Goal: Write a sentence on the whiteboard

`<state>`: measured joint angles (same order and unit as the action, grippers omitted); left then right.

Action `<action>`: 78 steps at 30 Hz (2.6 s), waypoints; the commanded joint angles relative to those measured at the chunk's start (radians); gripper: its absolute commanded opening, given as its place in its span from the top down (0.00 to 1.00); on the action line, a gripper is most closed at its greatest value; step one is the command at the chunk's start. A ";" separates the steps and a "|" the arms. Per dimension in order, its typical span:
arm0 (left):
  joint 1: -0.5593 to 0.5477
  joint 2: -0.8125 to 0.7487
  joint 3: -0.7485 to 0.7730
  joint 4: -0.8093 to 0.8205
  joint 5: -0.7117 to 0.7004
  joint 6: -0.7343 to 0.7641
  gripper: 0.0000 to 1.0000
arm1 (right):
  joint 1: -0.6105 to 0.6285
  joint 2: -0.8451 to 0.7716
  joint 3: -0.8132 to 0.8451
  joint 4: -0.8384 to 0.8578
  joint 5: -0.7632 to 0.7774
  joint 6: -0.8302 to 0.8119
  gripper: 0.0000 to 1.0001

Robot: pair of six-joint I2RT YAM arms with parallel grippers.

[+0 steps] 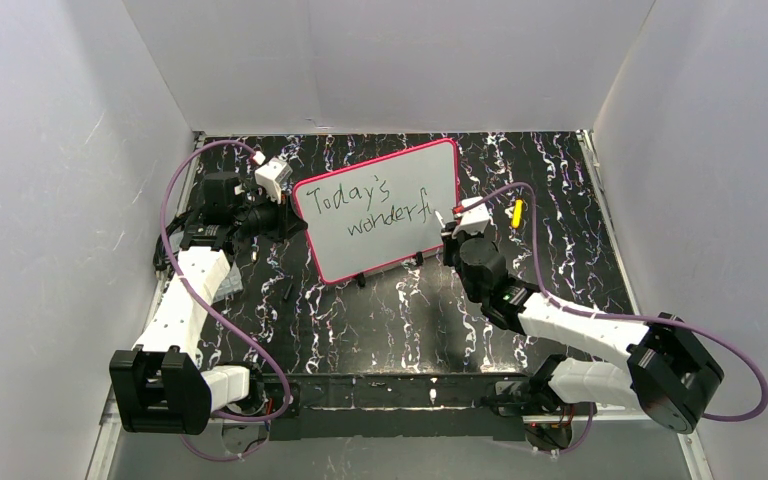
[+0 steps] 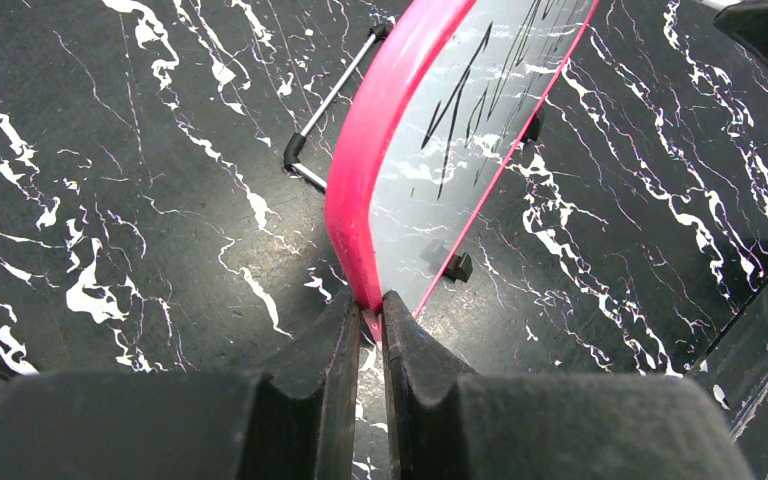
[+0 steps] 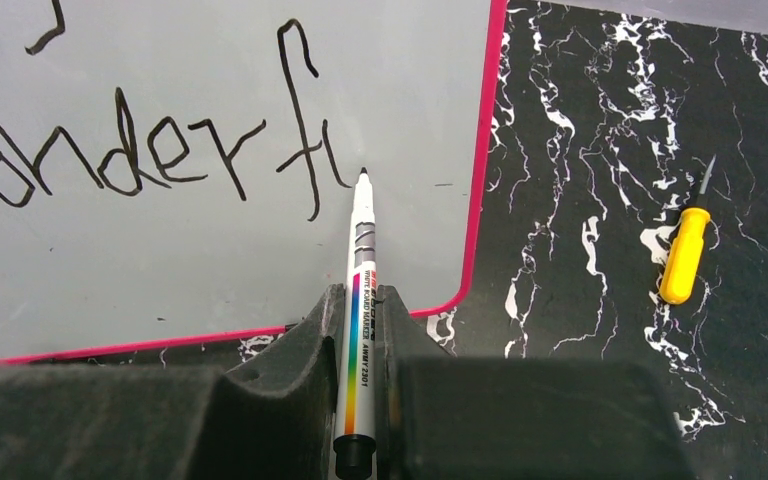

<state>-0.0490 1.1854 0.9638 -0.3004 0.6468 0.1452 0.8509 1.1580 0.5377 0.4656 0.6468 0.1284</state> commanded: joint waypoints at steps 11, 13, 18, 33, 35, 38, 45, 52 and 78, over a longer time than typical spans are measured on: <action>-0.007 -0.010 0.011 -0.045 0.011 0.007 1.00 | -0.004 0.014 0.000 0.024 -0.034 0.025 0.99; -0.006 -0.010 0.012 -0.045 0.011 0.007 1.00 | -0.004 0.012 0.001 0.028 -0.031 0.024 0.99; -0.006 -0.012 0.012 -0.045 0.010 0.006 1.00 | -0.004 0.010 0.009 0.028 -0.014 0.015 0.99; -0.006 -0.010 0.012 -0.045 0.012 0.006 1.00 | -0.004 -0.002 0.065 0.054 0.035 -0.061 0.99; -0.006 -0.010 0.012 -0.043 0.012 0.005 1.00 | -0.004 -0.004 0.067 0.057 0.034 -0.063 0.99; -0.006 -0.010 0.012 -0.043 0.012 0.006 1.00 | -0.004 -0.006 0.066 0.057 0.034 -0.065 0.99; -0.006 -0.010 0.013 -0.042 0.013 0.007 1.00 | -0.004 0.023 0.035 0.057 0.043 -0.044 0.99; -0.007 -0.010 0.012 -0.042 0.013 0.006 1.00 | -0.004 0.043 0.005 0.050 0.041 -0.003 0.99; -0.007 -0.010 0.012 -0.042 0.014 0.004 1.00 | -0.011 -0.055 0.108 0.059 0.056 -0.104 0.99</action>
<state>-0.0490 1.1854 0.9638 -0.3004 0.6479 0.1444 0.8505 1.1011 0.5709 0.4511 0.6834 0.0860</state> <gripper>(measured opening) 0.104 0.186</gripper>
